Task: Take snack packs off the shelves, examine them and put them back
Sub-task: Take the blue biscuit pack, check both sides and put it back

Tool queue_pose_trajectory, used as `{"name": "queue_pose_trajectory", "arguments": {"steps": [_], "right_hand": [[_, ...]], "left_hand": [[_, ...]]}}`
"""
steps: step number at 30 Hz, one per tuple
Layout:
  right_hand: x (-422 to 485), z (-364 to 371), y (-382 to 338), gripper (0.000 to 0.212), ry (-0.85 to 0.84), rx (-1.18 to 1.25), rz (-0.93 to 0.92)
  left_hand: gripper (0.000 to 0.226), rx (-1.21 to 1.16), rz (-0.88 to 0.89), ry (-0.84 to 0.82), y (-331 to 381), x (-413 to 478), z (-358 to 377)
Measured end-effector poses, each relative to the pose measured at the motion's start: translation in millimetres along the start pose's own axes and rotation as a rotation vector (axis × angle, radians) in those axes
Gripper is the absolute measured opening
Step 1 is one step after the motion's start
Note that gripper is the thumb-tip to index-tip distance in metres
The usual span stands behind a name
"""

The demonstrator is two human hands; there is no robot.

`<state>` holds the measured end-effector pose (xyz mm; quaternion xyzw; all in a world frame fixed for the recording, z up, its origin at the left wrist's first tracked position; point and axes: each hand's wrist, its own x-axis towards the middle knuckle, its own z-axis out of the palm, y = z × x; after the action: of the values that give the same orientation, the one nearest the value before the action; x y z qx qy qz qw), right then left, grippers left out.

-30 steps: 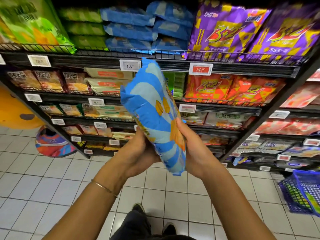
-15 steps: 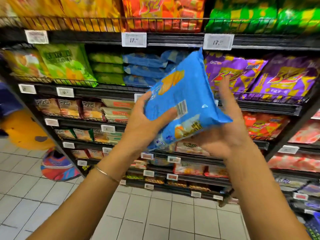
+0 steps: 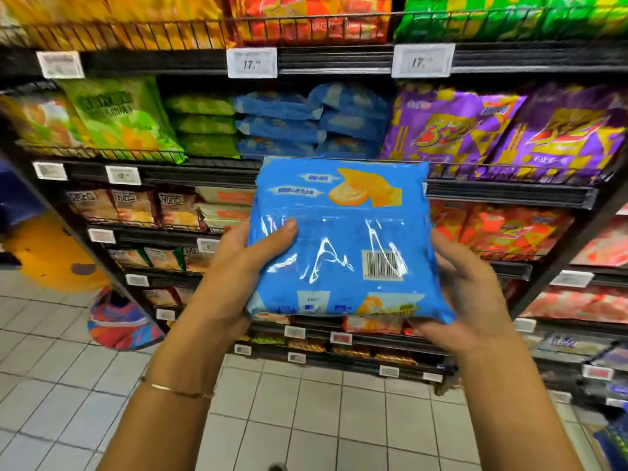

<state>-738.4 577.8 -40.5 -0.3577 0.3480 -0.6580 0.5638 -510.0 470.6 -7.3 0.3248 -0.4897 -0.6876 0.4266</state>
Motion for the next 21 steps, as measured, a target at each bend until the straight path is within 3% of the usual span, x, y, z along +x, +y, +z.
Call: {"name": "queue_pose_trajectory", "arguments": {"steps": [3,7,15,21], "right_hand": [[17,-6,-3,0.049,-0.007,0.045,0.130],[13,-5,-4,0.032,0.058,0.022,0.128],[12,-5,-2,0.050,0.079,-0.036,0.121],[12,-11,1,0.043,0.031,-0.135,0.094]], "left_hand": [[0.034,0.050,0.010,0.018,1,-5,-2],[0.032,0.024,0.007,0.038,7,-8,6],[0.056,0.054,-0.033,0.008,12,-14,4],[0.047,0.074,0.042,-0.089,4,-14,-12]]}}
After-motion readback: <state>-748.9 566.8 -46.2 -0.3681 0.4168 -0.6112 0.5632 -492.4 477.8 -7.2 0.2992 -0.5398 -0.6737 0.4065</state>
